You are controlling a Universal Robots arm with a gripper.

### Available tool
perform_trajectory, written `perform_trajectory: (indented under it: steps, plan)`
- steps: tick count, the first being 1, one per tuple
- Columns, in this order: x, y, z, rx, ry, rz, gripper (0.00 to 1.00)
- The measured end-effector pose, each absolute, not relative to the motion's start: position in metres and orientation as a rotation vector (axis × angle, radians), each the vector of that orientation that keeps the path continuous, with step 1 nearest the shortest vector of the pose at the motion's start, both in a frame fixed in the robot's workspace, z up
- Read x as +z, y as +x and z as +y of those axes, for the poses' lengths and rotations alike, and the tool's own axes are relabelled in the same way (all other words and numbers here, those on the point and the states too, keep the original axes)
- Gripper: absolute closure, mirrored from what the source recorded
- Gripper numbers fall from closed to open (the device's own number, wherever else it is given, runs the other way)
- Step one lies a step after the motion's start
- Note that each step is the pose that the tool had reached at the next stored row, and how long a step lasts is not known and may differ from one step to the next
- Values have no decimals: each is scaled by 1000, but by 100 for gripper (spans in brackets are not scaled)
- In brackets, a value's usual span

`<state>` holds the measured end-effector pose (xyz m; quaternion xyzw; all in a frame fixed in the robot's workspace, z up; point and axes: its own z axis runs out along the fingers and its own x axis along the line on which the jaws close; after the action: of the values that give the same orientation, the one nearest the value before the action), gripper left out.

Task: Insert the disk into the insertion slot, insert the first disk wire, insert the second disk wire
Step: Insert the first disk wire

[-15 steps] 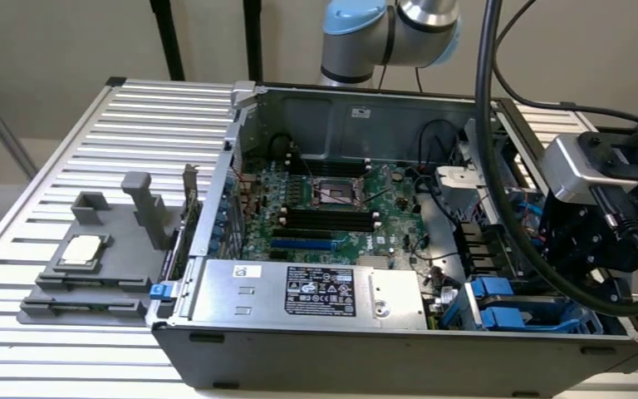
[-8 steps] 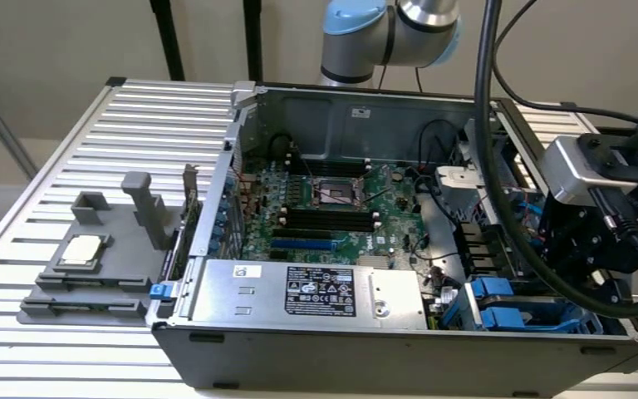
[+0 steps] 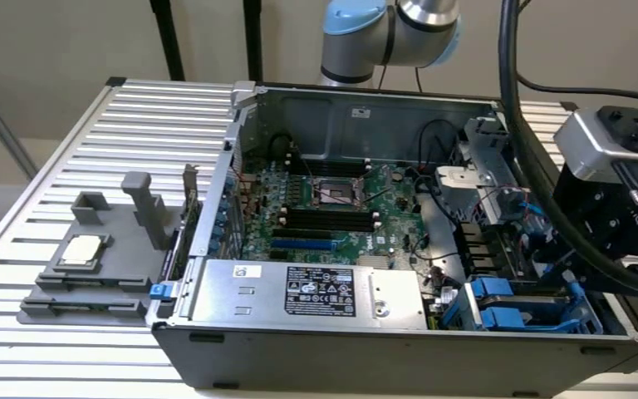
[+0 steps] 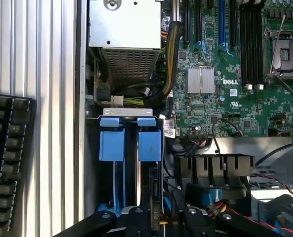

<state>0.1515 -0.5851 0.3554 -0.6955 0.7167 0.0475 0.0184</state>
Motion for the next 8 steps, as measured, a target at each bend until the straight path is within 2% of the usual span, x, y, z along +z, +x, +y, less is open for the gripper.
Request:
perform_trajectory:
  steps: [8]
  plan:
    - [364,134,-589,147,-2160,2225,69]
